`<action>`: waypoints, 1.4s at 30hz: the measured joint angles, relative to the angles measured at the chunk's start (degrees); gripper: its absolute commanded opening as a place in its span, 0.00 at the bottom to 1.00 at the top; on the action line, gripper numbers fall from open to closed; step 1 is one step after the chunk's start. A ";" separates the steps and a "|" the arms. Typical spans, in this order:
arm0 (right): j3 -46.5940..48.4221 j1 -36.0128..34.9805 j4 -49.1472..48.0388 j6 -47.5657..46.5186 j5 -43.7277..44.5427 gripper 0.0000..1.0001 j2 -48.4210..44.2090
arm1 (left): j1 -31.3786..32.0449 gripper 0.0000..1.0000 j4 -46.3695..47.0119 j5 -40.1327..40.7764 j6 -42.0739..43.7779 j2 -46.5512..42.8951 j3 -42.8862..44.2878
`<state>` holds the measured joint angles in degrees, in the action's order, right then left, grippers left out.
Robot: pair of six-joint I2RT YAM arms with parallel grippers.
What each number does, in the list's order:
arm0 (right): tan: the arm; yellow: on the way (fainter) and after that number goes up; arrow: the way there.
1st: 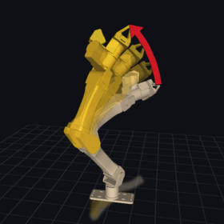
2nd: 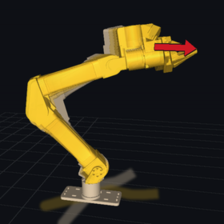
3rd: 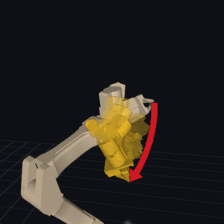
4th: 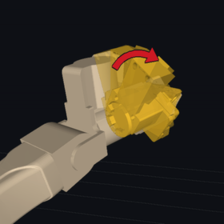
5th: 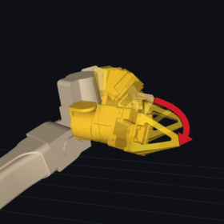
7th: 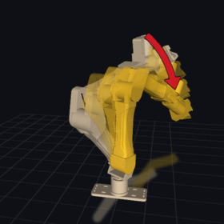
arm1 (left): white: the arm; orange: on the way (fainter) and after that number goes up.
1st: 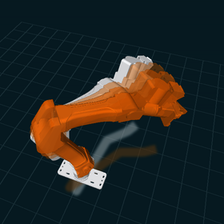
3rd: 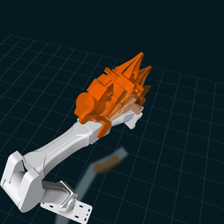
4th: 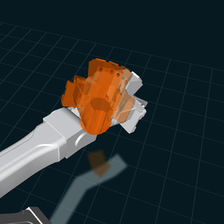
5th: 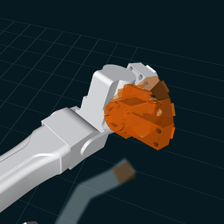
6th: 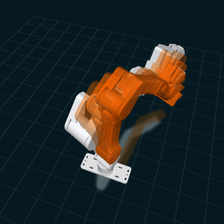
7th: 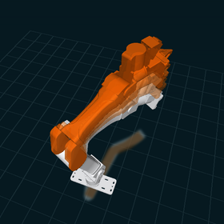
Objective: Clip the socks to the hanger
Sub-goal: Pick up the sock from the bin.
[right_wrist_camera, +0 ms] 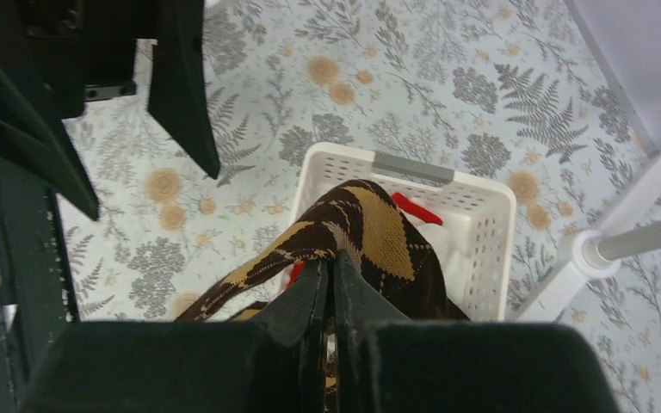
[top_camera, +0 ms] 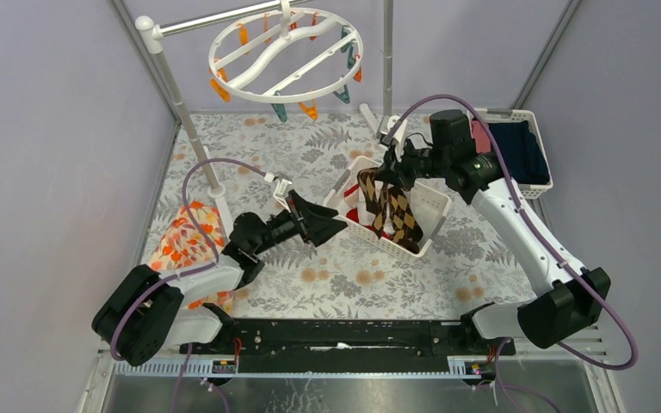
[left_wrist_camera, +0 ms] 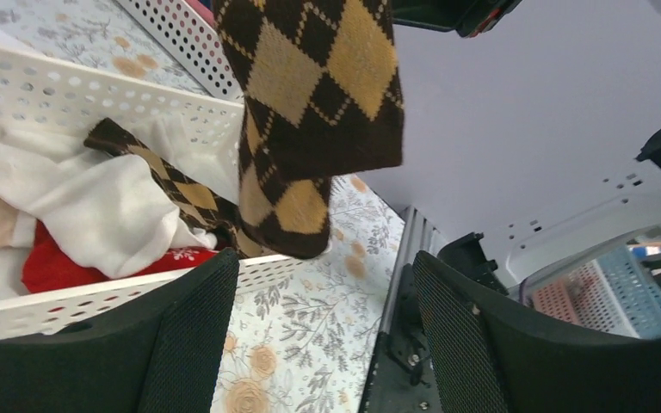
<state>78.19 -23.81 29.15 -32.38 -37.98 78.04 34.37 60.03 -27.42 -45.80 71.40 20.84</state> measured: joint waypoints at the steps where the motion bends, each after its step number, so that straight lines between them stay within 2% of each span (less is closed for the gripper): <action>1: 0.09 0.00 0.31 0.22 -1.03 0.00 -0.28 | 0.00 0.79 0.79 -0.04 1.33 -0.02 -0.28; 4: 0.39 -0.04 0.90 1.33 -4.02 0.00 -0.85 | 0.00 0.81 4.39 -0.70 4.46 -0.02 -2.38; 5: 0.44 -0.04 0.90 1.84 -5.20 0.00 -0.98 | 0.00 0.93 5.92 -0.85 5.66 -0.07 -3.48; 6: 0.48 -0.07 1.01 2.40 -6.45 0.00 -1.09 | 0.00 0.98 7.69 -1.11 7.37 -0.37 -5.31; 12: 0.72 -0.09 0.92 5.49 -11.26 0.00 -1.09 | 1.38 0.99 10.71 3.41 20.33 -6.97 -12.63; 16: 0.72 -0.09 0.39 8.09 -13.62 0.00 -1.05 | 4.33 0.99 11.47 8.02 29.35 -12.07 -13.84; 21: 0.72 -0.09 -1.86 11.96 -16.04 0.00 -0.87 | 10.19 0.93 12.44 13.33 39.95 -12.61 -13.68; 29: 0.44 -0.09 -5.38 16.37 -18.36 0.00 -0.39 | 20.22 0.82 14.27 23.23 59.82 -5.64 -12.09; 36: -1.05 -0.09 -6.82 18.14 -18.84 0.00 -0.28 | 22.84 0.68 15.91 29.79 67.78 -2.01 -9.70; 42: -1.84 -0.09 -8.44 19.45 -20.04 0.00 -0.20 | 24.94 0.65 18.71 32.92 70.36 1.86 -7.78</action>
<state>76.36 -23.90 20.71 -12.93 -58.02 77.84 59.31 78.74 5.50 24.56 73.25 13.06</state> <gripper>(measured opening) 0.049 0.657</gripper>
